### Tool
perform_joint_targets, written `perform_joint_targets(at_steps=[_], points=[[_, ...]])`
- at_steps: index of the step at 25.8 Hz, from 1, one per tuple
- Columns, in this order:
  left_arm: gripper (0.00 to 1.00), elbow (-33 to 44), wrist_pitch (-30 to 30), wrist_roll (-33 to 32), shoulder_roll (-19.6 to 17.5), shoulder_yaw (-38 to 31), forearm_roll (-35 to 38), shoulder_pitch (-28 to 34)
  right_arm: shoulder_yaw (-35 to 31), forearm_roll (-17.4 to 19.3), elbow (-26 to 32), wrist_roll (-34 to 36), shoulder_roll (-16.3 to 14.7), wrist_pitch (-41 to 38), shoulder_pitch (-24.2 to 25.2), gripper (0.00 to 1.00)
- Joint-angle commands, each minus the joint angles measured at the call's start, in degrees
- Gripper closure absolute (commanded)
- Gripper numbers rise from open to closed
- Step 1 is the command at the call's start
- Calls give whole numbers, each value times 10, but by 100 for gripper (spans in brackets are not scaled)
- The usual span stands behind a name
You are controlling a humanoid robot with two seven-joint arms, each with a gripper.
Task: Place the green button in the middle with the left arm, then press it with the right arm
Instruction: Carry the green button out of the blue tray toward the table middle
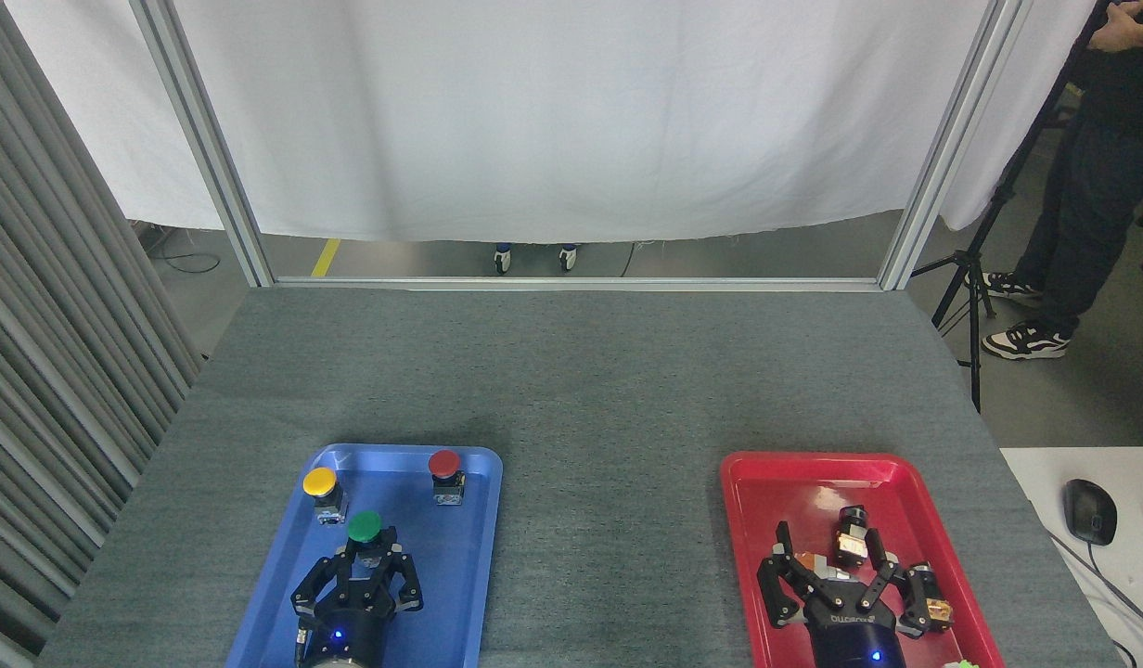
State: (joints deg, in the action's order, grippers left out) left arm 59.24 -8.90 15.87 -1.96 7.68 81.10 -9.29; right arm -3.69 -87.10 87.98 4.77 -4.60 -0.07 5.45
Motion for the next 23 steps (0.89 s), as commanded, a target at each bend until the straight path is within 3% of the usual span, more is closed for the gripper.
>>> perform_joint_targets(at_steps=[1,5,10,14,18,23], points=[[92,6,28,-1,-5,2,3,7,0,0,0,0,0,0,0,0],[94,62,117,35,-24,23,26,22,0,0,0,0,1,0,0,0],[93,66,201,52,-30,165,166,-42,0,0,1,0,2,0,0,0],[93,27,210,50,-8,219,167,-78,0,0,1,0,1,0,0,0],[92,-69,261,25,48,216,162,-129,0,0,1,0,0,0,0,0],[92,-135,259,13,77,214,150,-159,0,0,1,0,0,0,0,0]])
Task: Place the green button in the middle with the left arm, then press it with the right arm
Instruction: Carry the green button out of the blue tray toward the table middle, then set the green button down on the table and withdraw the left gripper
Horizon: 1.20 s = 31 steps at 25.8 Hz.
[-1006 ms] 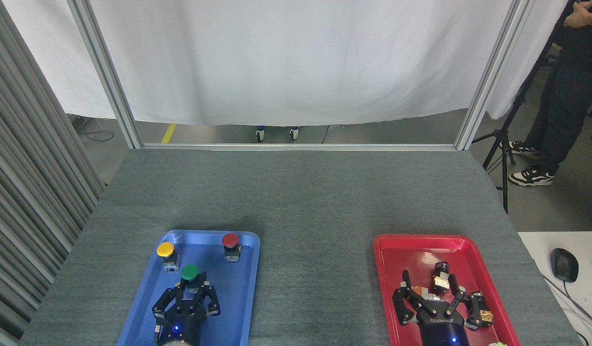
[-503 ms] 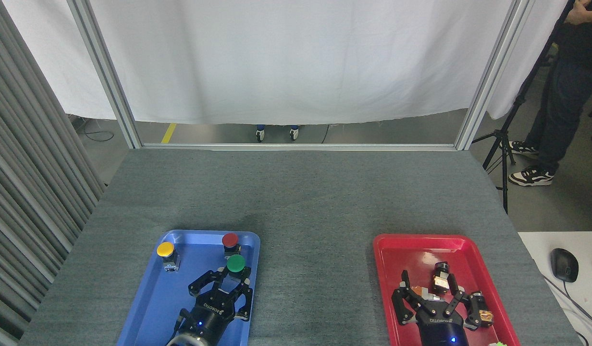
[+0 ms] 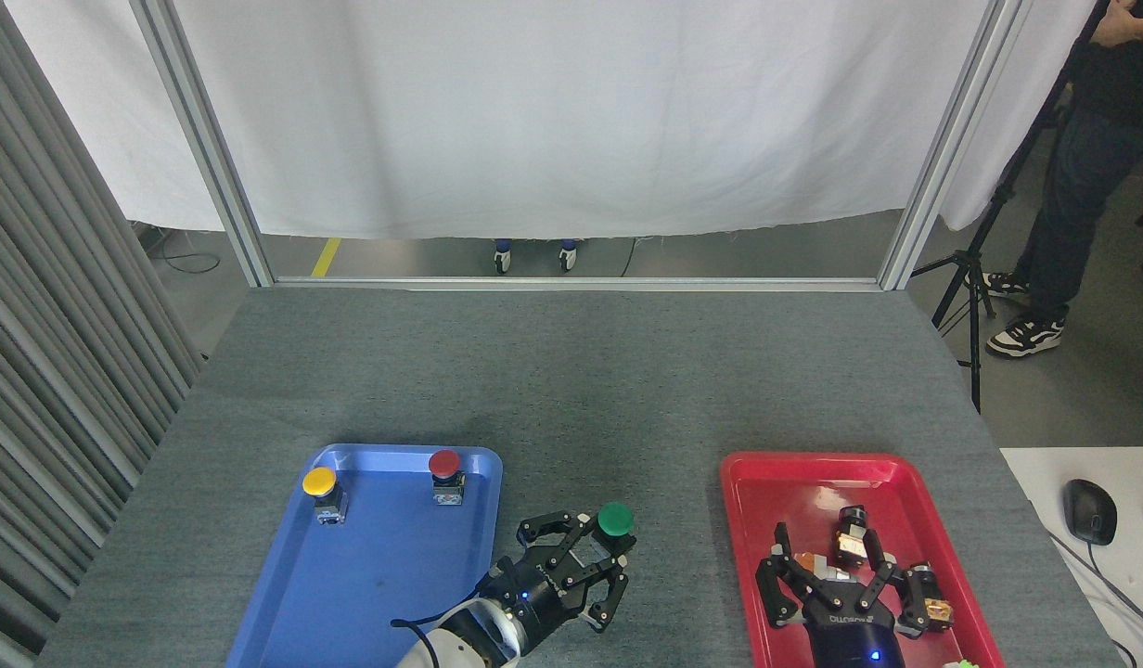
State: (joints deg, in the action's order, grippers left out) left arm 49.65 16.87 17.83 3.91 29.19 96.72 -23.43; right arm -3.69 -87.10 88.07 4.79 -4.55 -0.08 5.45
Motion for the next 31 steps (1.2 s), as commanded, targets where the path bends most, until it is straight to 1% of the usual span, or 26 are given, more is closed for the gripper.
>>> perform_joint_targets(at_steps=[1,4,8,9,10,11,12,13,14,15,18,20,22,23,25,26,27,29,31], points=[[92,-43,0,-7,18,-2,-14,-18,0,0,0,0,1,0,0,0],[90,-52,-18,-7,15,-3,-41,-18,0,0,0,0,2,0,0,0],[87,-83,-19,-6,20,-4,-44,-20,1,0,0,0,1,0,0,0],[83,-85,-22,-6,21,-4,-45,-20,0,0,0,0,1,0,0,0],[75,-85,-26,-6,21,-4,-45,-20,0,0,0,0,0,0,0,0],[62,-85,-33,-5,24,-3,-46,-20,0,0,0,0,0,0,0,0],[43,-86,-38,-5,28,-2,-47,-19,0,0,0,0,0,0,1,0],[20,-86,-39,-5,31,-2,-48,-19,0,0,0,0,0,0,0,0],[3,-84,-33,-4,31,-1,-49,-19,0,0,0,0,0,0,0,0],[0,-81,-30,-4,30,2,-48,-16,0,0,0,0,0,0,0,0],[0,-73,-15,-3,28,2,-47,-13,0,0,0,0,1,0,0,0],[0,-46,-14,-2,25,2,-47,1,0,0,0,0,2,0,0,0],[0,11,-18,-4,20,-1,-47,30,1,0,0,0,2,0,0,0],[0,47,-20,-4,8,-4,-49,46,1,0,0,0,2,0,0,0],[0,124,-22,-6,-28,-15,-50,78,0,0,0,0,1,0,0,0],[0,164,-24,-6,-42,-29,-50,96,0,0,0,0,2,0,0,0],[0,199,-25,-5,-48,-50,-53,123,0,0,0,0,2,0,0,0],[0,265,-45,-5,-50,-107,-56,182,0,0,0,0,1,0,0,0],[0,314,-71,-4,-51,-165,-58,230,0,0,0,0,1,0,0,0]])
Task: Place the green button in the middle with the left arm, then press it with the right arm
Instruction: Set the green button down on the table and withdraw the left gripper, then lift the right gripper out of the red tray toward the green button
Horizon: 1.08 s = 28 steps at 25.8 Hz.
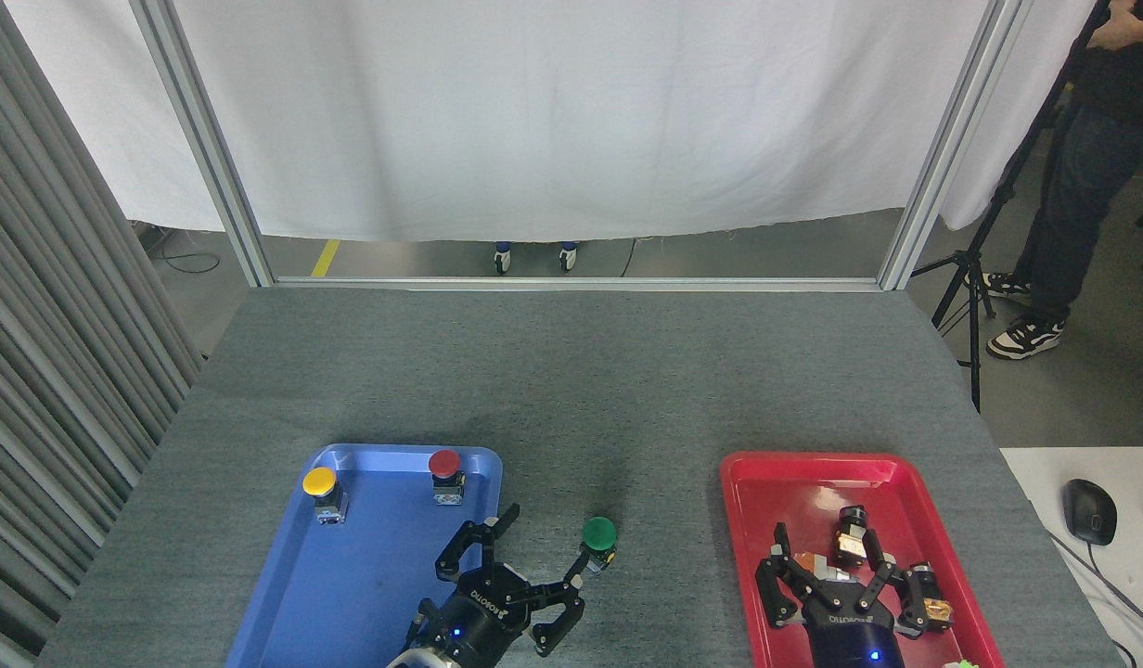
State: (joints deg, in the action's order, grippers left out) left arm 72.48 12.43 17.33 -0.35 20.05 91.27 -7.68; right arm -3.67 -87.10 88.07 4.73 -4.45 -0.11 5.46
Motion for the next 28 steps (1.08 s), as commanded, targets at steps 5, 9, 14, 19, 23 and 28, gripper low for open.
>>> perform_joint_targets(at_steps=[5,9,14,19,23,28], points=[[1,135,-66,1,-7,-154,-8,118,0,0,0,0,0,0,1,0],[1,131,-73,0,-8,-172,-35,125,1,0,0,0,0,0,1,0],[1,131,-73,2,-8,-172,-43,122,0,0,0,0,0,0,1,0],[1,130,-73,2,-18,-184,-44,122,0,0,0,0,1,0,0,0],[0,131,-73,2,-21,-186,-44,121,0,0,0,0,1,0,0,0],[0,134,-73,2,-23,-186,-44,121,0,0,0,0,0,0,1,0]])
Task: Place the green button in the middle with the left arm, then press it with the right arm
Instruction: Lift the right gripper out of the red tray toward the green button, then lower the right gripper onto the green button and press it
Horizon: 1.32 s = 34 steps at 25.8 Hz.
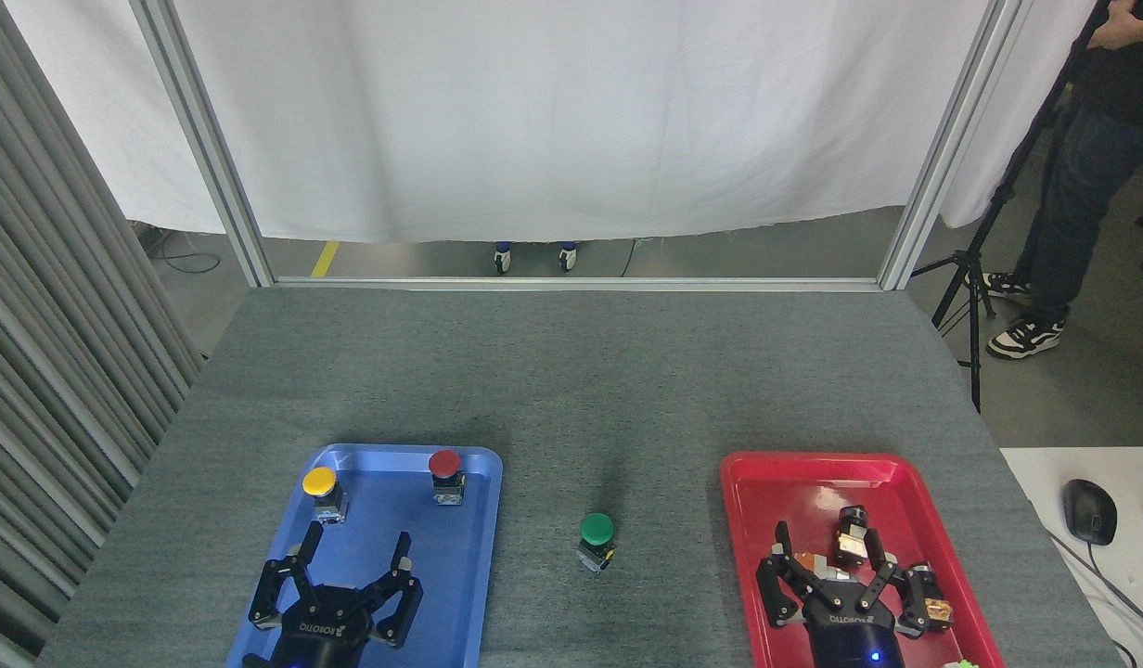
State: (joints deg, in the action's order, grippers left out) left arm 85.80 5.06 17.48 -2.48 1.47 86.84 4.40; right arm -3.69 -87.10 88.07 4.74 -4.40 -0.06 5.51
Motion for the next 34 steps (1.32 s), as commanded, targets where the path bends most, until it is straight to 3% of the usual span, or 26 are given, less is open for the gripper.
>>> perform_joint_targets(at_steps=[1,11,12,14,16,23,34], points=[[0,2,0,0,-2,-1,0,0,0,0,0,0,0,0,-1,0],[0,4,1,0,-4,-1,0,0,1,0,0,0,1,0,3,1],[0,4,1,0,-4,-1,0,-1,1,0,0,-1,2,1,3,7],[1,4,2,0,-4,-1,0,-2,5,0,2,-3,3,0,3,42],[0,4,2,0,-5,-1,0,-2,8,-1,4,-12,5,-1,3,60],[0,4,1,-1,-9,-3,0,-2,76,-3,4,-21,7,-1,0,99],[0,6,1,-1,-11,-4,0,-3,171,-18,-9,-23,11,1,-30,100]])
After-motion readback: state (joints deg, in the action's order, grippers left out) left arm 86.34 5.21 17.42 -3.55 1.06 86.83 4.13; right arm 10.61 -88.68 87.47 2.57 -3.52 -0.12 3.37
